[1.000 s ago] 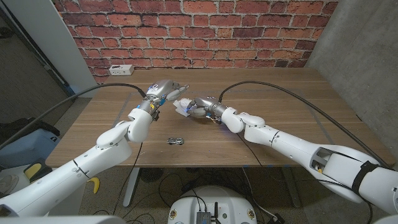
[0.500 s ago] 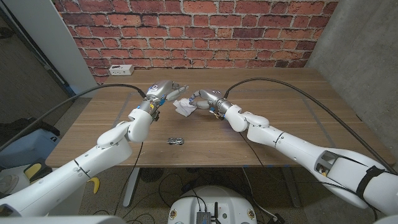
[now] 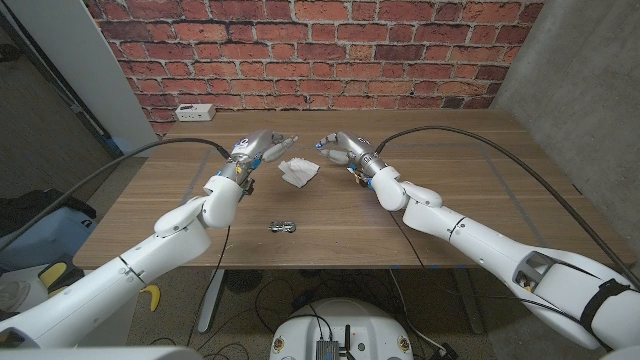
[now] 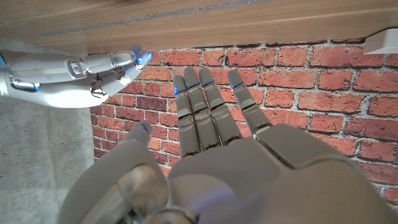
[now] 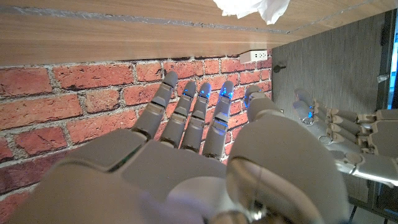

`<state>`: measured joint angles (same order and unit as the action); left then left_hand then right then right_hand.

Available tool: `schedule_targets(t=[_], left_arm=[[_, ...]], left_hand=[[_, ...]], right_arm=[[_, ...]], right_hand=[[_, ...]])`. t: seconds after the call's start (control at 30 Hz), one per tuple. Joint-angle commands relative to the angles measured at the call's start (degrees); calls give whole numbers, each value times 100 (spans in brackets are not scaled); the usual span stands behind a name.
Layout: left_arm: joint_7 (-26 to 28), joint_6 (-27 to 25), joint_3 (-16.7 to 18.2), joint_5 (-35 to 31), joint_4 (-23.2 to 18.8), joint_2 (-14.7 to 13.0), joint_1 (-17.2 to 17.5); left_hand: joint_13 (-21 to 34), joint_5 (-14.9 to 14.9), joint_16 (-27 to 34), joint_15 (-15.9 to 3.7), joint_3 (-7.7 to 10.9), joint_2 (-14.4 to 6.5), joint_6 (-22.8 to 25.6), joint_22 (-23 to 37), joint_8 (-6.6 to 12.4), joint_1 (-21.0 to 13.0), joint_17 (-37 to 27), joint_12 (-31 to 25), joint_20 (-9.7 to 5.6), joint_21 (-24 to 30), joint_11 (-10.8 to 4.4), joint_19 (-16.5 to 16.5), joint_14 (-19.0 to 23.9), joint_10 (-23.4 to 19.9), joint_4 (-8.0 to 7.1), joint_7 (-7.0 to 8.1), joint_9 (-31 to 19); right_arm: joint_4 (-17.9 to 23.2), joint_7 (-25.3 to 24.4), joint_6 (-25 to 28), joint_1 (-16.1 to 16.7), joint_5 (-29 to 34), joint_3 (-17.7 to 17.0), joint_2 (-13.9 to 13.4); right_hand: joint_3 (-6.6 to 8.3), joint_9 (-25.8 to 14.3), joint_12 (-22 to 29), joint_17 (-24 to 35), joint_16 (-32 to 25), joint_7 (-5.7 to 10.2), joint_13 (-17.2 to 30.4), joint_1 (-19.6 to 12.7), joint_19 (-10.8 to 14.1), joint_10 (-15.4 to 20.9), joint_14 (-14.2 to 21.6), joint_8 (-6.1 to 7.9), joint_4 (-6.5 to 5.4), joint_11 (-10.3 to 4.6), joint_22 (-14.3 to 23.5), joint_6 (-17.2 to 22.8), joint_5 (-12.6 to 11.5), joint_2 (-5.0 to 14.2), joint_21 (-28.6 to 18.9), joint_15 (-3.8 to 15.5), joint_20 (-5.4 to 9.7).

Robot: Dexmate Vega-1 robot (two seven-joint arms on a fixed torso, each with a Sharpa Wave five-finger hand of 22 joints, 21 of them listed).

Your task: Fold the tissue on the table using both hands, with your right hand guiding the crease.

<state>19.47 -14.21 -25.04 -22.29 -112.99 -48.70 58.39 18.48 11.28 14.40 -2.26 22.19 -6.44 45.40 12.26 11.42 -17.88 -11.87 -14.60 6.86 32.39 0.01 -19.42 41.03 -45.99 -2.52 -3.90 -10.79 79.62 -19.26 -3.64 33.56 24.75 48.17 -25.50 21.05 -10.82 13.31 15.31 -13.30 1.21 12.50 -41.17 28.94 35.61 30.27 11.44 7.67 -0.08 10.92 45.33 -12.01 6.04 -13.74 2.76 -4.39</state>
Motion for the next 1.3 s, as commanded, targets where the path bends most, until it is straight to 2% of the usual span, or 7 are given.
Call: schedule_targets(t=[0.03, 0.5, 0.73, 0.87, 0.97, 1.03, 1.3], left_arm=[[152, 438, 191, 469, 291, -61, 131], [-26, 1754, 396, 911, 1126, -453, 6], [-296, 2196, 294, 1057, 1606, -440, -243], [-362, 2403, 245, 1081, 1804, -415, -358], [-419, 2496, 251, 1137, 1858, -437, -365], [-418, 2497, 263, 1133, 1866, -451, -355], [-215, 2610, 486, 1259, 1833, -546, -89]], left_hand=[[20, -19, -7, 9, 49, -64, -33, -3, -16, 13, -19, 11, 35, -10, -6, 3, -22, 60, 5, 19, -22], [23, -49, -16, -28, 73, -95, -126, -4, -37, 47, -28, 39, 48, -10, -19, 15, -40, 118, -15, 110, -21], [24, -59, -21, -18, 80, -105, -147, -4, -37, 66, -32, 40, 56, -12, -18, 25, -49, 116, -26, 86, -21], [26, -64, -18, -17, 86, -113, -159, -4, -36, 80, -35, 49, 65, -8, -21, 19, -41, 135, -35, 87, -21], [27, -68, -16, -7, 90, -119, -171, -4, -36, 93, -38, 52, 64, -8, -31, 23, -36, 141, -44, 93, -20], [27, -70, -16, -6, 92, -121, -184, -4, -39, 99, -39, 55, 77, -7, -30, 21, -37, 148, -47, 95, -20], [30, -75, -16, 13, 100, -127, -225, -4, -43, 124, -44, 53, 74, -6, -3, 27, -33, 140, -63, 74, -20]], right_arm=[[293, -427, -8, 391, -528, -428, 26], [1103, -1338, 422, 1176, -867, -886, 241], [1429, -1968, 389, 1603, -1076, -1223, 346], [1670, -2380, 449, 1870, -913, -1265, 393], [1770, -2495, 463, 1980, -885, -1272, 421], [1874, -2553, 576, 2055, -807, -1252, 431], [2097, -2864, 600, 2232, -679, -1322, 494]], right_hand=[[67, -10, -34, 18, 33, -15, 17, 39, -18, 18, -36, 20, 23, 17, 10, 35, 18, 14, 10, 413, -24], [120, -11, -26, 20, 34, -88, 13, 78, -73, 90, -22, 43, 54, 111, 12, 109, 32, -40, 33, 362, -80], [138, -12, 68, 44, -84, -165, 20, 216, -210, 382, 268, 94, 20, 203, 18, 281, 47, -82, 81, 273, -259], [151, -13, 83, 49, -99, -193, 26, 245, -196, 428, 313, 112, 14, 253, 20, 343, 51, -82, 73, 251, -275], [160, -13, 87, 54, -109, -190, 29, 270, -195, 449, 343, 113, 9, 187, 21, 359, 55, -83, 70, 262, -275], [167, -13, 88, 55, -106, -190, 32, 278, -193, 455, 342, 111, 10, 254, 22, 363, 57, -85, 68, 263, -273], [185, -14, 83, 58, -95, -198, 41, 305, -185, 451, 332, 101, 12, 247, 24, 359, 62, -92, 62, 260, -262]])
